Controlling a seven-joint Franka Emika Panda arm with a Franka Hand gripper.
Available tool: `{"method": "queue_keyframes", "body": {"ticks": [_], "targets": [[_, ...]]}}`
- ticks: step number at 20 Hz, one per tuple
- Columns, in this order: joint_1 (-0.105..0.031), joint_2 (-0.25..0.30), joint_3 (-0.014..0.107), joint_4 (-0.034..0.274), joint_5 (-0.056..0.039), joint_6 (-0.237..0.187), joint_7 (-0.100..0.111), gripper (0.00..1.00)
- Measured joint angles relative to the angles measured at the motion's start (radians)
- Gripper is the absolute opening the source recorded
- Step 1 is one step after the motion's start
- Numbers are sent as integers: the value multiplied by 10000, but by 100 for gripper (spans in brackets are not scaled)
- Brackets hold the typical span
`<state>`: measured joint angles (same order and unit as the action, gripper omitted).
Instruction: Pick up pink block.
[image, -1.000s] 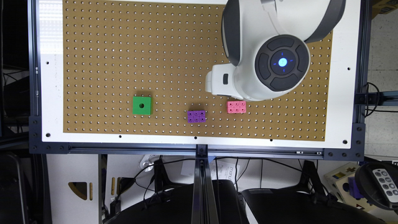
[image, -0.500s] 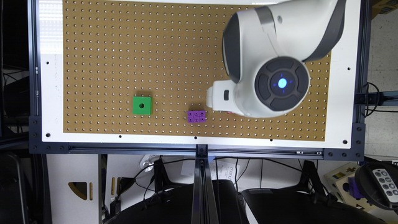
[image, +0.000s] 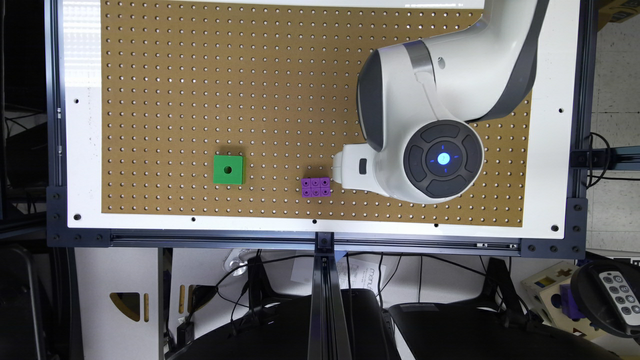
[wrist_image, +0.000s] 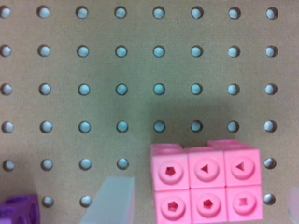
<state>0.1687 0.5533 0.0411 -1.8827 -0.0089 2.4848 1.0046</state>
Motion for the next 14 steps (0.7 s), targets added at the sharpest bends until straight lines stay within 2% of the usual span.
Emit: {"method": "queue_keyframes", "body": {"ticks": [4,14], "targets": [[0,213,-1,26,0,48,-1,100],[1,773,-7,83,-5,479,-6,100]]}}
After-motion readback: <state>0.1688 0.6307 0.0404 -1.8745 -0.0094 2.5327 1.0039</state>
